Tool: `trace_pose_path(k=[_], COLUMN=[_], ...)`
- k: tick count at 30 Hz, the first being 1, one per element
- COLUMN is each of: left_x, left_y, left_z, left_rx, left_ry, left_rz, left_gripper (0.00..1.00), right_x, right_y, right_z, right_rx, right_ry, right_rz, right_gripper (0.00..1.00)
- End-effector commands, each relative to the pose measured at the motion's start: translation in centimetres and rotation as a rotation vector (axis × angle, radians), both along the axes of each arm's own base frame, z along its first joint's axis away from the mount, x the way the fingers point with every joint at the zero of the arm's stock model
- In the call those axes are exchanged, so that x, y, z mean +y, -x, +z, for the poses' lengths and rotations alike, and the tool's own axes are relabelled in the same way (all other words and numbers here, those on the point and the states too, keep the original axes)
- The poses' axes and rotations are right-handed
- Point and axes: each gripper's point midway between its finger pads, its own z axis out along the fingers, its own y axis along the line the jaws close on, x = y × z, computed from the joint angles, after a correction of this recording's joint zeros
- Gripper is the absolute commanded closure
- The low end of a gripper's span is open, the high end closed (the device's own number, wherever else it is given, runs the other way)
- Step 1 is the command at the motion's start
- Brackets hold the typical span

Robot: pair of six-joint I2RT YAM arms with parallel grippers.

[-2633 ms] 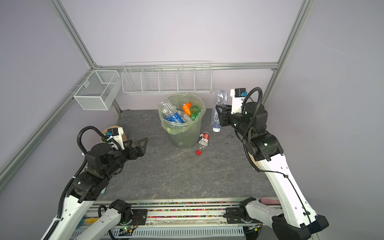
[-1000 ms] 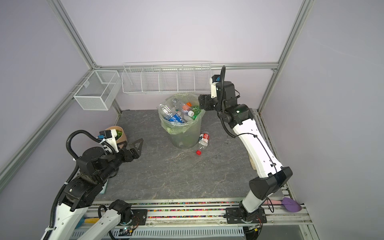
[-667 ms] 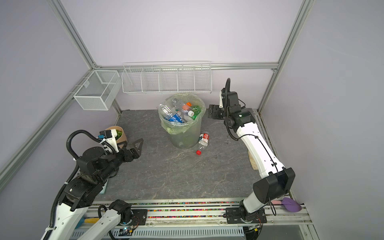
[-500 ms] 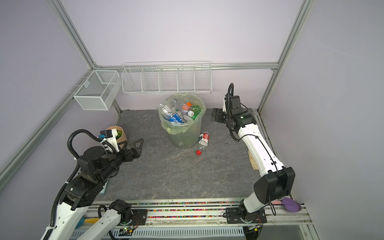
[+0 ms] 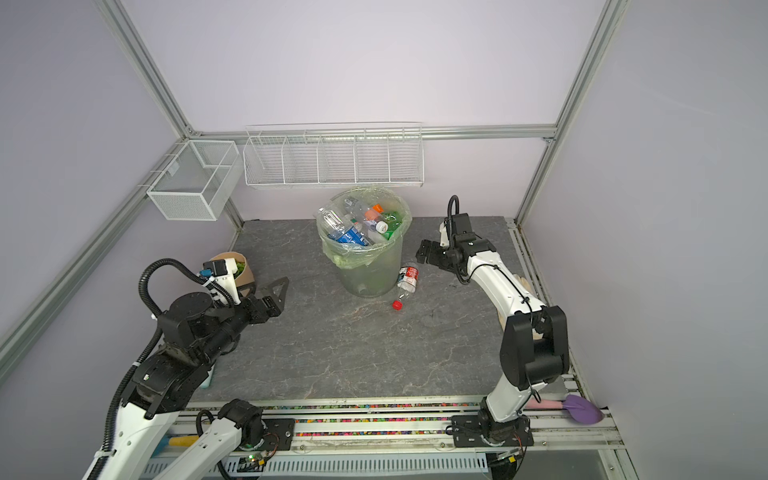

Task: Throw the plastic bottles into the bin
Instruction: 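Lower the right gripper toward the red-labelled red-capped bottle beside the bin, then close the right gripper on the red-labelled bottle's body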

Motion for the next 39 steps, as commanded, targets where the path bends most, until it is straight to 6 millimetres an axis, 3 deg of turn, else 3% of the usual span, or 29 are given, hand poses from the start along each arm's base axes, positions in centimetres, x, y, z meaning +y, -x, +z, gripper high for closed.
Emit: trace_pose_path(k=[1, 8, 16, 39], left_x=[-0.2, -0.2, -0.3, -0.3], left_y=[0.0, 0.0, -0.2, -0.1], left_z=[-0.3, -0.5, -0.5, -1.6], left_rx=[0.004, 0.009, 0.009, 0.03], left_ry=[0.01, 0.009, 0.008, 0.007], left_rz=[-0.005, -0.005, -0.006, -0.01], left_gripper=[0.01, 0.01, 0.01, 0.01], right_x=[1.1, 2.2, 3.2, 5.6], right_y=[-0.3, -1.1, -1.5, -2.0], right_z=[-2.3, -6.8, -9.5, -12.5], right_rx=[0.05, 0.144, 0.191, 0.239], right_ry=[-0.065, -0.099, -0.114, -0.102], right_rz=[0.022, 0.033, 0.04, 0.069], right_gripper=[0.1, 0.16, 0.19, 0.32])
